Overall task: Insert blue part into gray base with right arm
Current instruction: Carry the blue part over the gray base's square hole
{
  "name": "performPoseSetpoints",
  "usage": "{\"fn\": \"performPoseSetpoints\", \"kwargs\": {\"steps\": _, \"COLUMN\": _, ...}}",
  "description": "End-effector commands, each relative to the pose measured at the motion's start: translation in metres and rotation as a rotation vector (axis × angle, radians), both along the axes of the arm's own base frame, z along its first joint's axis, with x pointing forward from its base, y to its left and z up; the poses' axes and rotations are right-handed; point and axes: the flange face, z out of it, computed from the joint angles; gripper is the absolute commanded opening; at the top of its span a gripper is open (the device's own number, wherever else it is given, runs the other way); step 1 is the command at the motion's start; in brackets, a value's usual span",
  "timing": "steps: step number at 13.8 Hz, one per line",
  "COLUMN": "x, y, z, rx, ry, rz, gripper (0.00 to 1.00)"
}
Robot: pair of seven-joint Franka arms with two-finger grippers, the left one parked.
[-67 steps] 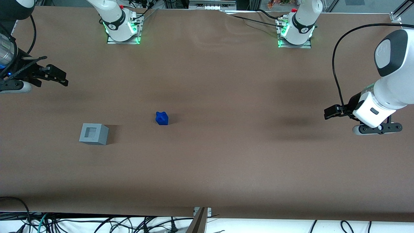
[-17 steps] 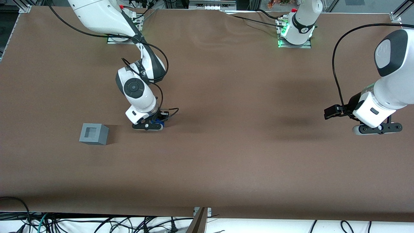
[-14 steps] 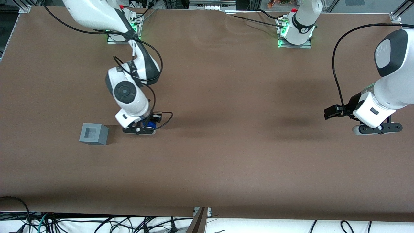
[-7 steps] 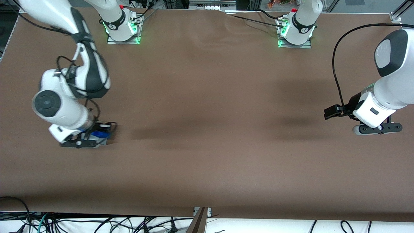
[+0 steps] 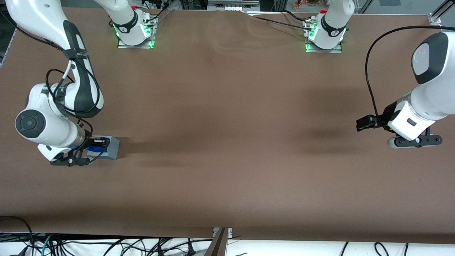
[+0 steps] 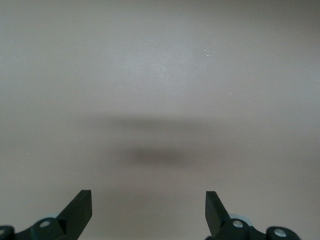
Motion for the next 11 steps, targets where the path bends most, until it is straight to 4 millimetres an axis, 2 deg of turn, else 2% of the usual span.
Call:
{"fn": "performPoseSetpoints", "kwargs": {"steps": 1, "x": -0.002, "y": -0.010, "z": -0.006, "rx": 0.015, "ry": 0.014, "rz": 0.016, "gripper": 0.20}}
{"fn": "performPoseSetpoints", "kwargs": {"steps": 6, "x": -0.005, "y": -0.025, "z": -0.010, "rx": 0.019, "ry": 0.032, "rz": 0.035, "gripper": 0.20}}
{"fn": "performPoseSetpoints", "kwargs": {"steps": 11, "x": -0.010, "y": -0.030, "z": -0.019, "rx": 0.025, "ry": 0.054, "rz": 0.078, "gripper": 0.21}}
